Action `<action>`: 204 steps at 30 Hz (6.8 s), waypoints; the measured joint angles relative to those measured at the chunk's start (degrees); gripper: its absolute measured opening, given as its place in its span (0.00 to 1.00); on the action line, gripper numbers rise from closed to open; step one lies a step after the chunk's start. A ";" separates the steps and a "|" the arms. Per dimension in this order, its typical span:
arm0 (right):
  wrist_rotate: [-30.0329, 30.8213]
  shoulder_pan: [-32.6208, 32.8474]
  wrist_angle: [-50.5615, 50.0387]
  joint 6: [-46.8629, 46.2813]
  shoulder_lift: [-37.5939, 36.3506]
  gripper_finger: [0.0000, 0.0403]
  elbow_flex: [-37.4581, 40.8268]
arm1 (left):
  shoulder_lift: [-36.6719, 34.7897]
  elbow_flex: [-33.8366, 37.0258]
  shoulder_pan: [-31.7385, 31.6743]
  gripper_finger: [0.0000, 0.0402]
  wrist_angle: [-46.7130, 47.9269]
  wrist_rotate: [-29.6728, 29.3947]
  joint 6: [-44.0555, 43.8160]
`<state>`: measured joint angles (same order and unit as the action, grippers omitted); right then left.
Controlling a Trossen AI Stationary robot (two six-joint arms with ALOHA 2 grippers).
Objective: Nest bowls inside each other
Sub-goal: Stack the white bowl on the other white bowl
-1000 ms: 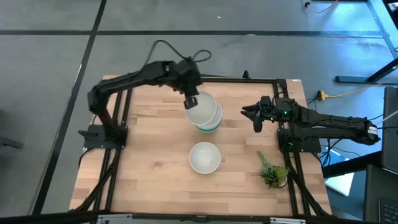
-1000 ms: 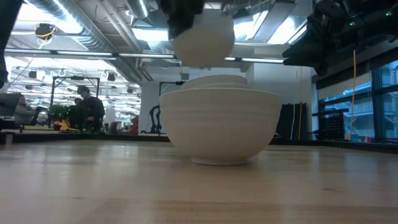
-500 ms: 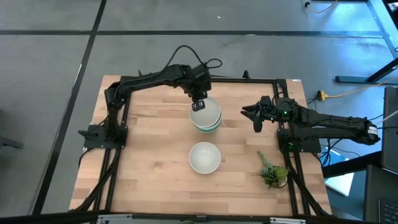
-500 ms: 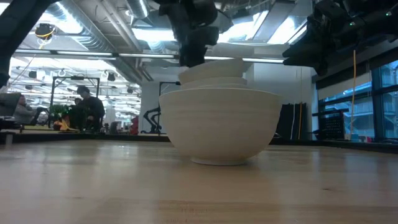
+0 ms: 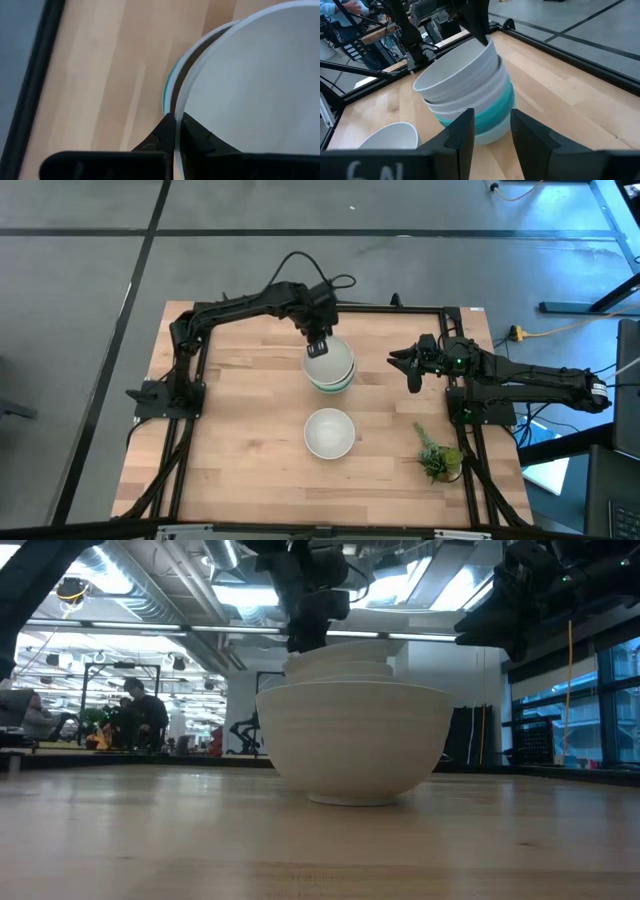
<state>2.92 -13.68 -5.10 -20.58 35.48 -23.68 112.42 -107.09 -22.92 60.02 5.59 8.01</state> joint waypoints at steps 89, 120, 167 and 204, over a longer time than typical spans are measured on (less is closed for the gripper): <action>-4.63 0.05 1.89 1.29 0.00 0.32 0.02 | -36.82 28.51 16.77 0.42 -17.31 0.00 -3.90; -3.91 7.79 3.45 -0.44 1.31 0.32 0.02 | -41.79 62.10 35.84 0.42 -50.74 -23.98 -33.19; -2.53 9.12 4.14 -1.57 5.29 0.32 0.02 | -16.89 43.50 36.54 0.42 -33.61 -21.16 -42.44; -2.51 9.10 4.10 -1.44 5.27 0.32 0.02 | -13.28 43.50 35.56 0.02 -33.59 -16.17 -44.36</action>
<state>0.40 -4.58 -0.99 -22.02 40.75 -23.66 99.13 -63.59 12.64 26.44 -10.58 -36.35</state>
